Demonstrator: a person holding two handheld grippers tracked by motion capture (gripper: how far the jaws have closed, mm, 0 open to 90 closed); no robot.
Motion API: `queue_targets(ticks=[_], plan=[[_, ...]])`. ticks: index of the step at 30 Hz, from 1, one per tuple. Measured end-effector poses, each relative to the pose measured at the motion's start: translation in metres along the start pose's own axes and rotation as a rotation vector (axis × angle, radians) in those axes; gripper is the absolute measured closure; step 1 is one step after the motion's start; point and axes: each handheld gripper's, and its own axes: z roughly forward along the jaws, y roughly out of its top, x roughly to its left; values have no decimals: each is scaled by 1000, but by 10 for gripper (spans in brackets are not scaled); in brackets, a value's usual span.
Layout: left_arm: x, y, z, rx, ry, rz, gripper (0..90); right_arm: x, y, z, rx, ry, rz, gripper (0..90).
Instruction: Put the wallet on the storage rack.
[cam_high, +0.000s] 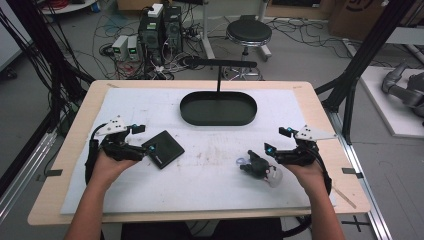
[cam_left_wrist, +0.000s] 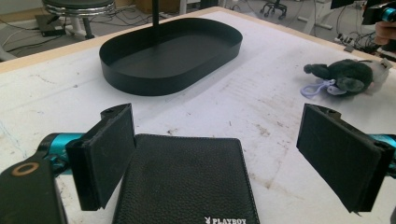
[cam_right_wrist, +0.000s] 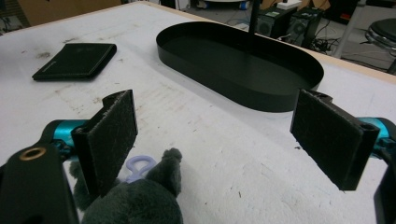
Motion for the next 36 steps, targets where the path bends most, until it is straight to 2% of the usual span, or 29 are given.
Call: queue_targets(ticks=[2, 3, 6, 9, 12, 14, 18, 19, 20, 21, 22, 24, 27, 29, 30, 31, 32, 33, 36], plan=[[2, 0, 2, -8, 3, -6, 118, 0, -1, 0, 3, -1, -3, 150], [3, 0, 3, -11, 6, -10, 118, -1, -5, 0, 26, 3, 5, 150], [7, -1, 7, -4, 5, -16, 118, -1, -10, 0, 43, 6, 4, 150], [13, -6, 17, 32, 14, -37, 118, -2, -18, -6, 60, -8, 12, 150], [18, -9, 23, 58, 28, -59, 118, -3, -20, -10, 54, -21, 16, 150], [20, -11, 25, 65, 27, -62, 118, -3, -20, -11, 55, -26, 18, 150], [29, -18, 38, 95, 18, -106, 118, -4, -25, -16, 67, -45, 20, 150], [35, -23, 43, 121, 30, -120, 118, -5, -27, -17, 68, -46, 18, 150], [35, -23, 43, 121, 30, -120, 121, -5, -27, -17, 68, -46, 18, 150], [40, -27, 47, 165, 62, -126, 123, -5, -29, -20, 76, -53, 24, 150], [40, -27, 47, 165, 62, -126, 123, -6, -30, -21, 76, -54, 25, 150], [46, -30, 50, 203, 91, -137, 126, -7, -30, -22, 70, -53, 26, 150], [49, -32, 53, 225, 97, -144, 136, -7, -30, -23, 67, -59, 25, 150], [51, -33, 57, 261, 102, -135, 139, -6, -30, -23, 64, -56, 23, 150], [51, -34, 59, 281, 104, -136, 154, -6, -29, -22, 65, -57, 20, 150], [51, -34, 60, 289, 96, -130, 215, -5, -29, -21, 66, -52, 20, 151], [50, -33, 60, 289, 86, -122, 239, -5, -29, -21, 67, -52, 18, 150], [49, -34, 60, 288, 56, -140, 337, -4, -29, -19, 70, -51, 14, 151], [49, -35, 59, 279, 36, -172, 427, -4, -28, -18, 73, -49, 12, 151]])
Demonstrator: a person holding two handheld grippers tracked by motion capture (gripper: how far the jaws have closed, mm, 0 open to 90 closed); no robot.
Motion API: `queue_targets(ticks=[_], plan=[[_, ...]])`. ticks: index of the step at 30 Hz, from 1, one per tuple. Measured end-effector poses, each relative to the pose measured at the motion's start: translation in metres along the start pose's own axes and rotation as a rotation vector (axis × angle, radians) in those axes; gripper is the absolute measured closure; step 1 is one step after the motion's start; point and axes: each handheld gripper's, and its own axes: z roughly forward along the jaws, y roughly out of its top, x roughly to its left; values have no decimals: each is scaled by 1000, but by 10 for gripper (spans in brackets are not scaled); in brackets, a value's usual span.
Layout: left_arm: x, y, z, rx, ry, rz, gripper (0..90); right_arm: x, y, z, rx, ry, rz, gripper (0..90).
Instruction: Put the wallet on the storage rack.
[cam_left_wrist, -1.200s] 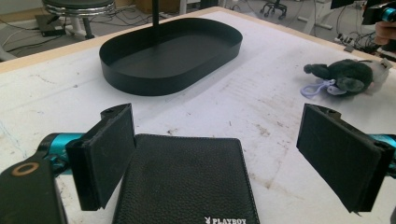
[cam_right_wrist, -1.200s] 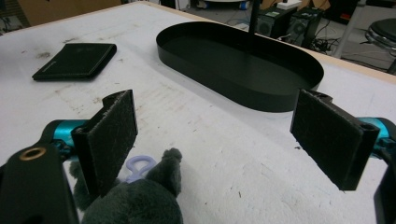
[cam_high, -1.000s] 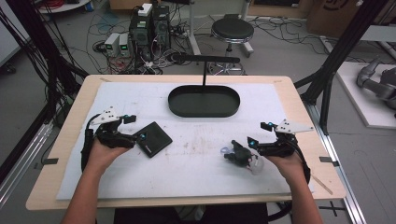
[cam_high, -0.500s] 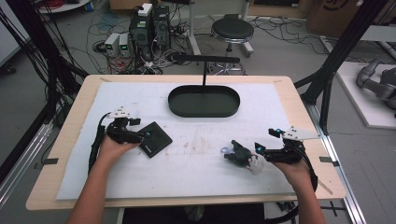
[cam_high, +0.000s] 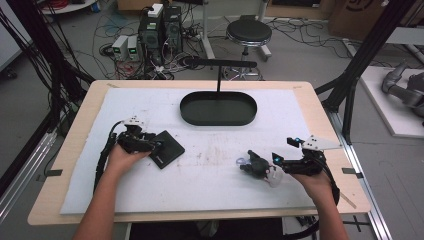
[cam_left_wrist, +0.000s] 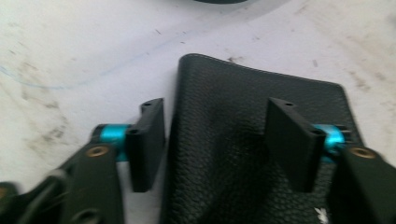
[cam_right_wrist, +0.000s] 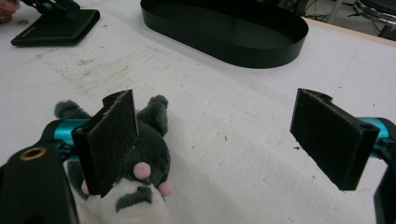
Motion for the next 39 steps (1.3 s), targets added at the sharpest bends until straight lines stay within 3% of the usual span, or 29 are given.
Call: queue_targets(ticks=[3, 6, 10, 14, 19, 20, 21, 22, 23, 24, 25, 29, 33, 36, 39], plan=[[1, -1, -3, -8, -1, -6, 505, 0, 1, 1, 1, -2, 3, 151], [1, -3, -6, -24, 4, 6, 684, 1, 0, 2, 8, 2, 4, 151], [-2, -2, -11, -13, 7, 107, 759, 1, 0, 1, 7, -4, 5, 151], [-4, 0, -16, -29, -17, 120, 790, 1, 0, 1, 3, -4, 1, 151], [-11, 8, -32, -142, -91, 71, 808, 1, 2, 0, -2, -4, 2, 151], [-11, 8, -32, -142, -91, 71, 808, 1, 2, 0, -2, -4, 2, 151], [-13, 10, -35, -167, -91, 42, 808, 1, 2, -1, -5, -2, 2, 151], [-15, 13, -38, -224, -102, -13, 813, 0, 2, -2, -10, -2, 10, 151], [-15, 13, -38, -224, -102, -13, 814, 0, 2, -2, -10, -2, 10, 151], [-17, 15, -41, -289, -124, -67, 816, 0, 3, -2, -15, -1, 13, 151], [-17, 16, -42, -309, -134, -79, 818, -1, 3, -3, -17, -2, 10, 151], [-21, 28, -43, -355, -155, -100, 818, -1, 4, -2, -26, 1, 14, 151], [-24, 43, -41, -369, -161, -111, 818, 0, 7, -1, -29, 4, 11, 151], [-28, 56, -34, -358, -148, -104, 818, 1, 8, 0, -26, 5, 12, 151], [-33, 69, -19, -347, -163, -113, 818, 1, 10, 0, -34, 8, 13, 151]])
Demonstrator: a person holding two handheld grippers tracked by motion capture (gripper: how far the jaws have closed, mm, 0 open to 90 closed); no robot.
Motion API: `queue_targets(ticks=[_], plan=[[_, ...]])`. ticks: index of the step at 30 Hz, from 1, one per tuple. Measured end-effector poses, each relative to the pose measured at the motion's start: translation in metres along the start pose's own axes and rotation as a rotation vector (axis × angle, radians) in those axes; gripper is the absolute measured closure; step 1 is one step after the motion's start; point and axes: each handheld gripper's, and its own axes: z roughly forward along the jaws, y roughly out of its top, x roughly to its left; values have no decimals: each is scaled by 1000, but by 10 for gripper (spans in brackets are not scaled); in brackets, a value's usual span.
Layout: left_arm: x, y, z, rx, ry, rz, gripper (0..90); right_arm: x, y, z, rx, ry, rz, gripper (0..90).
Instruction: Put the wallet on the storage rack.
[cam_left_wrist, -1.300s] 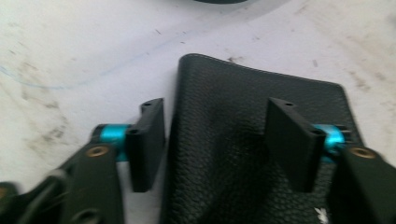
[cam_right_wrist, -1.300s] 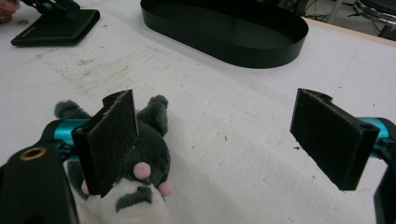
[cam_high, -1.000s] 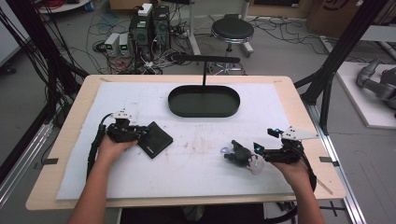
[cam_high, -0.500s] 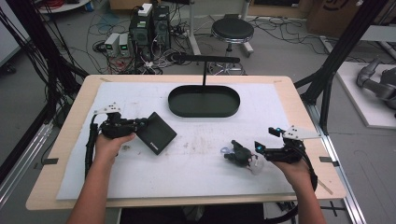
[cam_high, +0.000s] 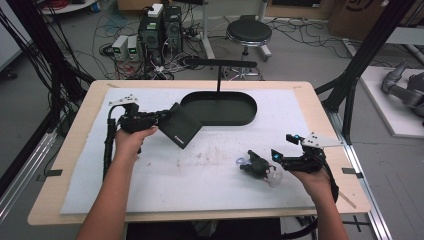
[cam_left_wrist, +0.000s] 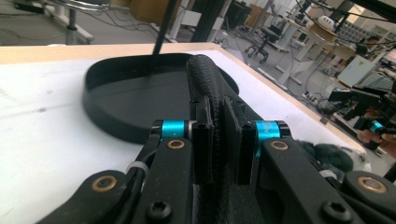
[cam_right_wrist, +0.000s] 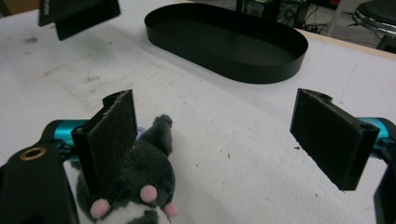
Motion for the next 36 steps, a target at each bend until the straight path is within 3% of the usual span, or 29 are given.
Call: queue_targets(ticks=[5, 6, 9, 10, 15, 20, 22, 26, 30, 34, 36], plan=[[2, 8, 28, -26, -20, -45, 818, 2, 3, 0, -11, 5, -5, 151], [4, 12, 40, -21, -8, -47, 818, 2, 2, 1, -8, 7, -5, 151], [5, 17, 51, -17, 7, -50, 818, 1, 1, 1, 0, 9, 6, 151], [8, 20, 62, -21, 11, -59, 818, 0, 1, 1, -3, 7, 3, 151], [17, 26, 86, -48, 12, -91, 818, -3, -1, 1, 3, -2, 4, 151], [27, 26, 100, -64, 20, -119, 818, -2, 0, -1, 6, -12, -3, 151], [33, 29, 108, -56, 53, -110, 818, -1, 1, -2, 2, -12, -5, 151], [37, 31, 116, -71, 62, -117, 818, -2, -1, -1, 9, -18, -15, 151], [40, 33, 128, -46, 86, -100, 818, -1, -2, 1, 19, -19, -14, 151], [47, 27, 136, -31, 102, -109, 817, -1, -3, 1, 25, -22, -13, 151], [51, 23, 138, -11, 135, -110, 804, -1, -3, 0, 25, -27, -13, 151]])
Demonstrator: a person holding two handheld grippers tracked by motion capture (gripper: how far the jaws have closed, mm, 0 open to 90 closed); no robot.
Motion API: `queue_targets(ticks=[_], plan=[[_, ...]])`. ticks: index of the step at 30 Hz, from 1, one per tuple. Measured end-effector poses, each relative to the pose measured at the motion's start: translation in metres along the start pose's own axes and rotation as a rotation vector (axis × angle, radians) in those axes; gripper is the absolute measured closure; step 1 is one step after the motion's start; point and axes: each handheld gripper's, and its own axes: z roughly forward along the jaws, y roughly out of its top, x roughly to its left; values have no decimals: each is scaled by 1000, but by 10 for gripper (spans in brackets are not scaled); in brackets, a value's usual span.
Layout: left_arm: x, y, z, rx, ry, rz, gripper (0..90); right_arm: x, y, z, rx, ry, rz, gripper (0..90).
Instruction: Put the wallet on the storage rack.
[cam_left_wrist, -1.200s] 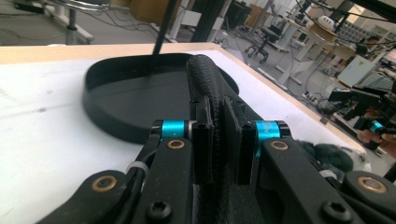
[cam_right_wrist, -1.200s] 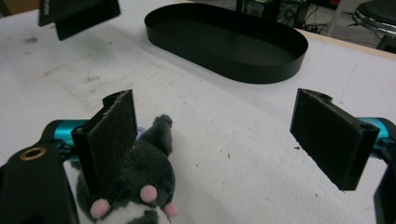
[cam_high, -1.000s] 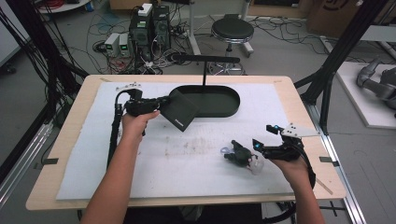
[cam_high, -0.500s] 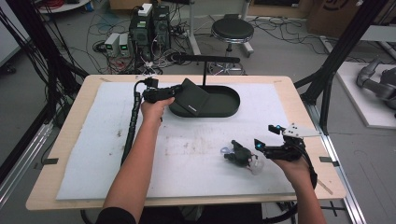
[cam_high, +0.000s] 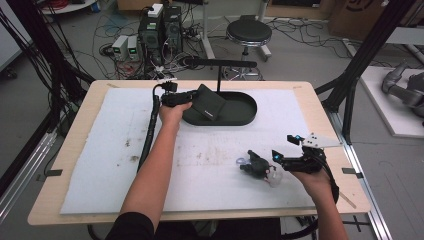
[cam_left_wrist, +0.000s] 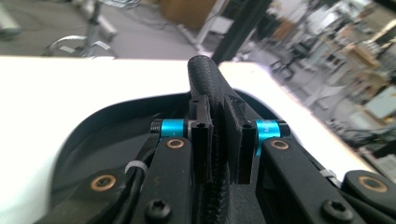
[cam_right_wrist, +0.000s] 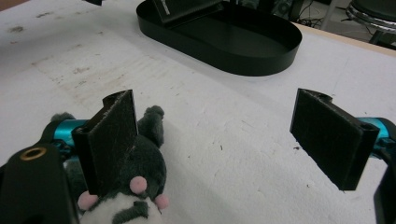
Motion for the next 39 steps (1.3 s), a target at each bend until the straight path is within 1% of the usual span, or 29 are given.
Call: queue_targets(ticks=[1, 2, 3, 4, 5, 6, 7, 9, 10, 16, 17, 21, 22, 23, 25, 26, 27, 29, 30, 31, 32, 33, 34, 35, 36, 38, 39], plan=[[2, -1, 1, 14, 16, 5, 804, 0, 0, 0, 0, 0, 0, 151], [5, -3, 2, 30, 37, 5, 784, 0, 0, 0, -2, 0, 1, 151], [7, -4, 2, 40, 44, 5, 702, 0, 0, 0, -1, 0, 1, 151], [7, -4, 2, 40, 44, 5, 662, 0, 0, 0, -1, 0, 1, 151], [9, -4, 1, 62, 56, 10, 633, 0, 0, 0, 0, 1, 2, 151], [9, -4, 1, 62, 56, 10, 638, 0, 0, 0, 0, 1, 2, 151], [9, -4, 1, 66, 51, 9, 638, 0, 0, 0, 0, 0, 1, 151], [9, -4, 0, 73, 47, 10, 598, 1, 0, 1, 1, 3, -1, 151], [9, -4, 0, 73, 47, 10, 598, 1, 0, 1, 1, 3, -1, 151], [-1, -2, -2, 78, 11, 24, 552, 2, 1, 0, -3, 0, -1, 151], [-2, -1, -4, 80, 1, 27, 537, 2, 1, 0, -2, 1, 0, 151], [-8, -2, -13, 82, -18, 41, 459, 1, 1, 0, 0, 4, -2, 151], [-12, -4, -18, 97, -32, 54, 440, 1, 1, 0, 1, 4, -4, 151], [-12, -4, -18, 97, -32, 54, 434, 2, 1, 0, 5, 7, 1, 151], [-16, -6, -24, 122, -35, 92, 419, 3, 0, 2, 10, 11, -3, 151], [-21, -7, -31, 129, -41, 124, 417, 3, 0, 2, 12, 11, -5, 151], [-21, -7, -31, 129, -41, 124, 414, 3, 0, 2, 12, 10, -6, 151], [-25, -7, -39, 125, -39, 141, 400, 3, 0, 2, 12, 10, -5, 151], [-28, -6, -44, 148, -27, 153, 370, 4, 0, 2, 13, 9, 0, 151], [-30, -6, -47, 157, -15, 168, 355, 4, -1, 2, 10, 10, 2, 151], [-35, -7, -57, 174, -1, 214, 342, 3, -2, 2, 8, 10, 6, 151], [-35, -7, -57, 174, -1, 214, 338, 2, -3, 2, 8, 9, 5, 151], [-37, -8, -62, 171, -4, 233, 335, 2, -5, 2, 10, 8, 12, 151], [-40, -10, -75, 170, -24, 257, 323, 1, -6, 1, 10, 8, 17, 151], [-40, -10, -75, 170, -24, 257, 317, 0, -7, 1, 10, 2, 21, 151], [-42, -14, -86, 163, -33, 267, 301, -1, -8, 1, 10, 1, 27, 151], [-42, -26, -100, 124, -48, 267, 253, -1, -8, 1, 16, 0, 30, 151]])
